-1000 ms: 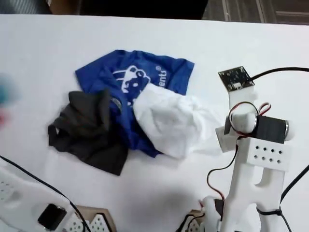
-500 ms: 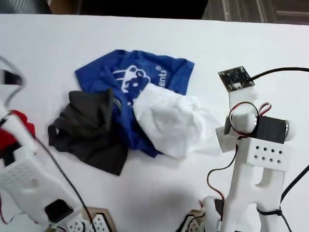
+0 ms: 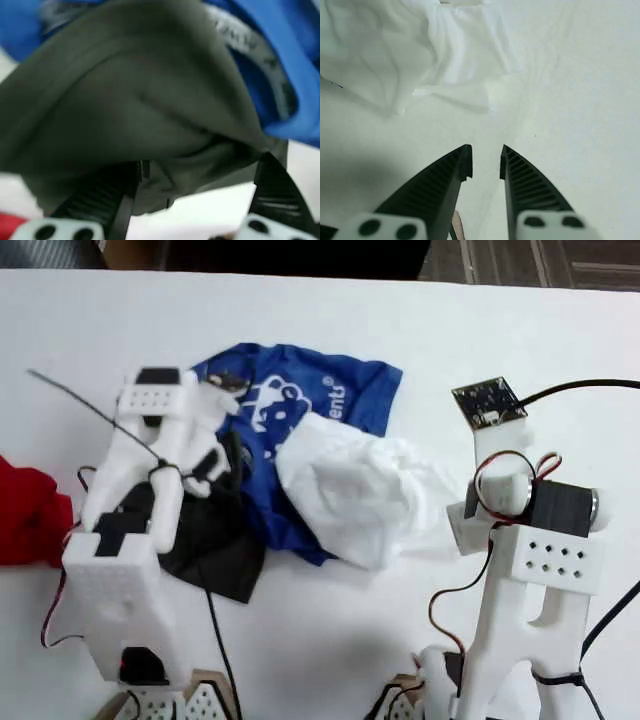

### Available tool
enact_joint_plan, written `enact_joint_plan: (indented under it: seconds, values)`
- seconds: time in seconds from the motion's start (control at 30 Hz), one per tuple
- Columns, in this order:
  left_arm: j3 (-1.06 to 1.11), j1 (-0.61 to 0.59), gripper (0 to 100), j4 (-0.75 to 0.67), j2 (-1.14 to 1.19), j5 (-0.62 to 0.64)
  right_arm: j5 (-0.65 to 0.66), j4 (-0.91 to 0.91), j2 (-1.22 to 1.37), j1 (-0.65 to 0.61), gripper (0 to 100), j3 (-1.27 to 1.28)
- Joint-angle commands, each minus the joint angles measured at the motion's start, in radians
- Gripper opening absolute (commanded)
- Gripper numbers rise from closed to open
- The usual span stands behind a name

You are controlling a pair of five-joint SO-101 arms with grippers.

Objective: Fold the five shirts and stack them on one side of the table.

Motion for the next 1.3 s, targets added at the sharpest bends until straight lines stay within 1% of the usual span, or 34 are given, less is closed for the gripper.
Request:
enact_joint_plan:
  seconds: [0.0, 0.07, 0.1, 0.17, 0.2, 0.27, 0.33, 0.4, 0.5, 0.6, 0.7, 0.77, 0.87, 1.03, 1.1, 1.17, 1.23, 1.27]
  values:
    - [0.087, 0.002, 34, -0.083, -0.054, 0.006, 0.006, -0.004, 0.001, 0.005, 10.9, -0.008]
    - [0.12, -0.023, 29, -0.1, -0.054, 0.006, 0.006, -0.004, 0.001, 0.005, 10.9, -0.008]
    - [0.13, -0.038, 23, -0.106, -0.054, 0.006, 0.006, -0.004, 0.001, 0.005, 10.9, -0.008]
    - [0.128, -0.086, 7, -0.106, -0.055, 0.006, 0.006, -0.004, 0.001, 0.005, 10.9, -0.008]
    - [0.125, -0.114, 0, -0.106, -0.06, 0.008, 0.006, -0.004, 0.001, 0.007, 10.9, -0.008]
    - [0.101, -0.183, 5, -0.095, -0.066, 0.006, 0.006, -0.004, 0.001, 0.008, 10.9, -0.008]
    - [0.042, -0.275, 2, -0.075, -0.068, 0.009, 0.006, -0.004, 0.001, 0.008, 10.9, -0.008]
    - [-0.053, -0.387, 3, -0.041, -0.068, 0.014, 0.006, -0.004, 0.001, 0.008, 10.9, -0.008]
    - [-0.257, -0.583, 3, 0.006, -0.068, 0.015, 0.006, -0.004, 0.001, 0.008, 10.9, -0.006]
    - [-0.487, -0.766, 3, 0.012, -0.064, 0.015, 0.006, -0.004, 0.001, 0.007, 10.9, -0.006]
    - [-0.71, -0.904, 3, 0.011, -0.064, 0.015, 0.006, -0.004, 0.001, 0.005, 10.9, -0.006]
    - [-0.831, -0.962, 3, 0.015, -0.063, 0.015, 0.006, -0.004, 0.001, 0.005, 10.9, -0.006]
    - [-0.941, -1.013, 3, 0.018, -0.058, 0.009, 0.006, -0.004, 0.001, 0.005, 10.9, -0.006]
    - [-0.975, -1.039, 3, 0.018, -0.057, 0.008, 0.006, -0.01, 0.001, 0.005, 10.9, -0.006]
    - [-0.946, -1.019, 3, 0.043, -0.055, 0.003, 0.006, -0.01, 0.001, 0.005, 10.9, -0.006]
    - [-0.895, -0.982, 3, 0.074, -0.055, -0.063, 0.006, -0.01, 0.001, 0.005, 10.9, -0.005]
    - [-0.852, -0.933, 9, 0.114, -0.055, -0.133, 0.006, -0.01, 0.001, 0.005, 10.9, -0.005]
    - [-0.84, -0.911, 13, 0.132, -0.055, -0.144, 0.006, -0.01, 0.001, 0.005, 10.9, -0.005]
